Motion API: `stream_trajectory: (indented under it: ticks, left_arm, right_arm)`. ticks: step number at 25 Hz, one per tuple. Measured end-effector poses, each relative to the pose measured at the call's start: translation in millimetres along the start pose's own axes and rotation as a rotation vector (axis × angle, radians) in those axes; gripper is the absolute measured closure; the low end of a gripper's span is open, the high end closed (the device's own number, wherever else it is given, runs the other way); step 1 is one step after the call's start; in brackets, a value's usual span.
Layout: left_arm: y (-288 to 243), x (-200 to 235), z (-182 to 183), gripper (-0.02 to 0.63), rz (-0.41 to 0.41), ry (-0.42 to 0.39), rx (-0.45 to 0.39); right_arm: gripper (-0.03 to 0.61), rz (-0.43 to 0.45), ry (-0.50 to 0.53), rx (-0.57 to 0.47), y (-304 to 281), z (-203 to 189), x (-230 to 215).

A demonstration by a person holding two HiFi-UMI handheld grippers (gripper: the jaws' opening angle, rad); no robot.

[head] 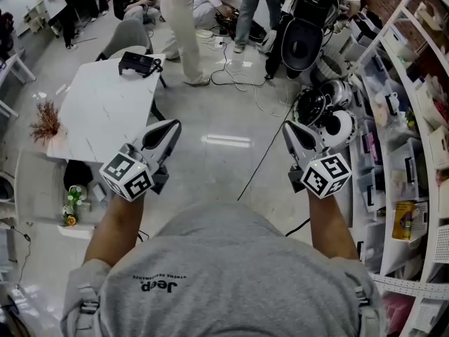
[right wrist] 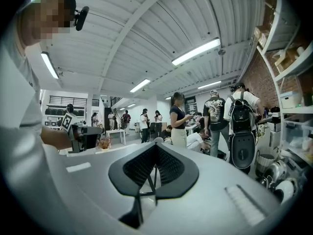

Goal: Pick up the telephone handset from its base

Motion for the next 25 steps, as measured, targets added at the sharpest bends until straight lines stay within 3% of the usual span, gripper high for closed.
stream_trajectory:
  ticks: [5, 6, 7, 8, 10, 19, 25]
  left_arm:
    - [-5, -16, -1, 0.554, 0.027, -0.013, 0.008]
    - [-7, -19, -1, 0.555, 0.030, -0.017, 0.007]
    - [-8, -22, -1, 0.554, 0.032, -0.020, 0.005]
    - [-10, -25, -1, 0.555, 0.035, -0.020, 0.003]
    - [-12, -33, -2, 0.554, 0.050, -0.011, -0.001]
    - [-21, -62, -7, 0.555, 0.127, -0.019, -0.004]
    - [-20, -52, -10, 0.555, 0.162, -0.017, 0.007]
  right_arm:
    - [0.573, 0.045, -0.015, -0.053, 10, 6, -8]
    - [0.529, 0.067, -0.021, -0.057, 12, 8, -8]
    - [0.392, 0.092, -0.025, -0.057, 13, 10, -7]
    - [0.310, 0.113, -0.023, -0.057, 14, 11, -8]
    - [0.256, 0.138, -0.008, -0.062, 17, 13, -12]
    - [0.245, 0.202, 0.007, -0.072, 22, 18, -38]
    - [0.245, 0.229, -0.002, -0.064, 4, 10, -46]
Point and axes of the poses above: the fingertips, and each gripper's own axes: y backward along the fingers, x to its left, z out of its top, the point moved 5 cm from there along y, backward along the fingers, and after that the axes turned 1 degree about -x, right-handed, at the moved point
